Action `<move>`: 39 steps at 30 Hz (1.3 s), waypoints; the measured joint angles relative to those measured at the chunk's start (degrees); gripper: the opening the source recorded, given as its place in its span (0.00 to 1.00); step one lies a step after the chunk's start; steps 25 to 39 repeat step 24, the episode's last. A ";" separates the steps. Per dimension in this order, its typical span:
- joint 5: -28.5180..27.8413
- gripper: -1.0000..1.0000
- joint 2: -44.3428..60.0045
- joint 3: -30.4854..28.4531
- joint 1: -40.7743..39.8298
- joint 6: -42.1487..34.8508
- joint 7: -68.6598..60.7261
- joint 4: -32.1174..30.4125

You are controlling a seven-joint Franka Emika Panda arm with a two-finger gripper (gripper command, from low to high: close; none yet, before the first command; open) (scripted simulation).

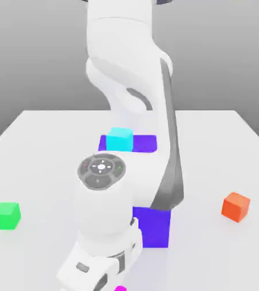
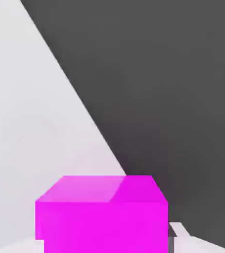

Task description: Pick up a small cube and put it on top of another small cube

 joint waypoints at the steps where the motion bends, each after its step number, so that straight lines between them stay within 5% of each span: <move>1: -0.18 0.00 -1.72 -0.19 0.15 -1.35 0.13 -0.38; 7: -1.01 0.00 -12.11 -5.69 -5.04 -5.81 -1.70 -6.46; 15: -2.53 0.00 -25.75 -20.07 -22.04 -6.27 -7.27 -19.55; 20: 5.58 0.00 -18.65 -16.93 -24.83 1.14 -13.91 -20.52; 21: 7.36 1.00 -16.74 -15.58 -25.82 2.82 -15.20 -20.40; 39: 7.36 1.00 -16.74 -15.58 -25.82 2.81 -15.20 -20.40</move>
